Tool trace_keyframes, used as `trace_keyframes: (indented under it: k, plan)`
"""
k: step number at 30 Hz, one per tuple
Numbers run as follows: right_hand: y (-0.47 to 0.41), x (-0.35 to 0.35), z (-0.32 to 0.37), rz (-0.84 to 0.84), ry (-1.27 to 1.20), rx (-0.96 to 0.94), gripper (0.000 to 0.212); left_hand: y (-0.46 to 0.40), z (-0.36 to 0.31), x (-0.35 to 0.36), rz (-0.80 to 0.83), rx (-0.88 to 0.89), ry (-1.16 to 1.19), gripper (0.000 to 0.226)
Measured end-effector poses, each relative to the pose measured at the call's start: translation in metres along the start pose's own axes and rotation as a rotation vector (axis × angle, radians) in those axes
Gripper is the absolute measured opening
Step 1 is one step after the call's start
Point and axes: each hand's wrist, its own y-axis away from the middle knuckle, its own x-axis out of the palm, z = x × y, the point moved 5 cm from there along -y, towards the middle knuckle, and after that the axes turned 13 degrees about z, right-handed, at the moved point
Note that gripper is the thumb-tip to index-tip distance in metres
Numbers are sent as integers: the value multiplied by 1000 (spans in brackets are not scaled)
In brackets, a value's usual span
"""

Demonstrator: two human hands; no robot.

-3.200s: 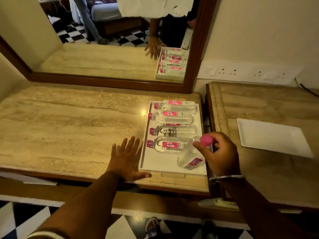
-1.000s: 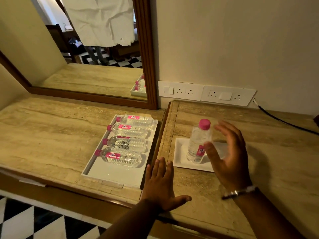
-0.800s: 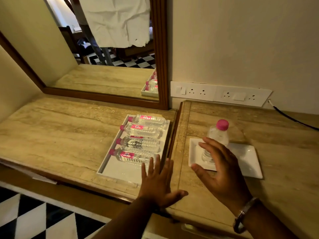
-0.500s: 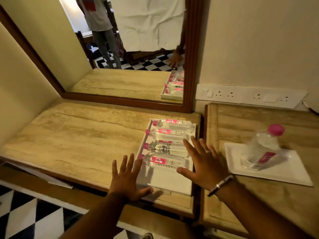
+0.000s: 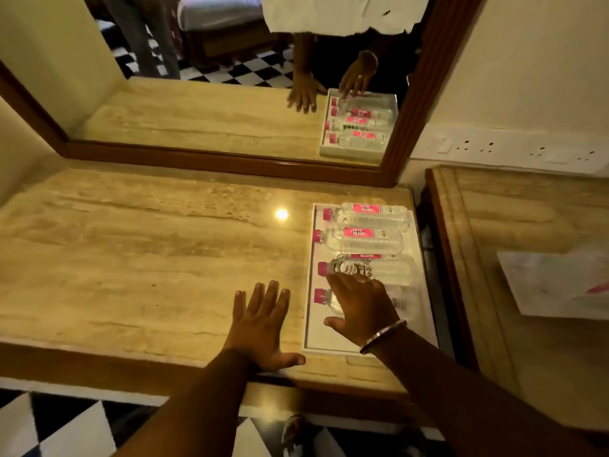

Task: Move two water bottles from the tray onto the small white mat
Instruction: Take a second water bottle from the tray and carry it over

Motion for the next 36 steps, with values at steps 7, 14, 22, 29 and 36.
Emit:
trace_keyframes:
  k: [7, 14, 22, 29, 36]
  plan:
    - [-27, 16, 12, 92, 293, 76, 36, -15, 4, 8, -43, 88, 4, 138]
    - [6, -50, -22, -221, -300, 104, 34, -16, 7, 9, -78, 65, -6, 135]
    - [89, -61, -81, -528, -570, 375, 64, -15, 4, 7, -87, 44, -14, 133]
    - [113, -43, -84, -450, -497, 355, 63, -16, 5, 9, -122, 57, -15, 135]
    - [118, -39, -81, -425, -505, 343, 54, -15, 5, 9, -76, 36, -34, 135]
